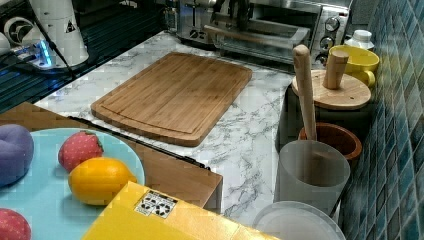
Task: Close the oven.
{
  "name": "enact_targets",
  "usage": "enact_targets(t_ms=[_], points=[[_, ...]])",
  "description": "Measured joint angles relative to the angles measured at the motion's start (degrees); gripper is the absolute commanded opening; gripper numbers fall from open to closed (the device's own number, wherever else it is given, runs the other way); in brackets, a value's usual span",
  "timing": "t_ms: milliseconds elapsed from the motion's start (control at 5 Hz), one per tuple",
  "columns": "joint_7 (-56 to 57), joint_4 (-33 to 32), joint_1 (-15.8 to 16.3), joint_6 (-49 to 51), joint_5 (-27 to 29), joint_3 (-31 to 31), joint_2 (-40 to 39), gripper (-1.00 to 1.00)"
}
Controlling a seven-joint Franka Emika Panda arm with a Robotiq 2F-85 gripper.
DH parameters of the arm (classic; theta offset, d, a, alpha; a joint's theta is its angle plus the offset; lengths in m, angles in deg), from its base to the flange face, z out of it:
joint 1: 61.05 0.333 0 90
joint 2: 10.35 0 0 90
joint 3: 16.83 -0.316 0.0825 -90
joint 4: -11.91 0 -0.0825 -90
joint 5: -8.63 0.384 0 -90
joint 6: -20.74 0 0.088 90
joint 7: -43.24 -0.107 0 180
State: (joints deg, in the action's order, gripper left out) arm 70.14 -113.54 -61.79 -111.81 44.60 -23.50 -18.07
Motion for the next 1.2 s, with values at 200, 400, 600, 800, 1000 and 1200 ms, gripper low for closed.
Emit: enact_targets(t_ms=[200, 400, 600, 800, 1000, 1200], points=[[-13.1, 3.4, 2.7, 0.7, -17.5, -3.7, 0.4, -1.00], [-30.7, 6.2, 7.4, -1.3, -31.9, -5.0, 0.4, -1.00], [-41.2, 6.7, 11.4, -1.8, -39.8, -6.3, 0.8, -1.00], [-47.8, 7.7, 14.2, 0.3, -43.7, -7.3, 0.8, -1.00], [-52.6, 7.3, 14.6, 0.4, -45.4, -7.8, 1.5, -1.00], [-50.8, 6.0, 14.6, -2.4, -45.0, -7.4, 3.3, -1.00]])
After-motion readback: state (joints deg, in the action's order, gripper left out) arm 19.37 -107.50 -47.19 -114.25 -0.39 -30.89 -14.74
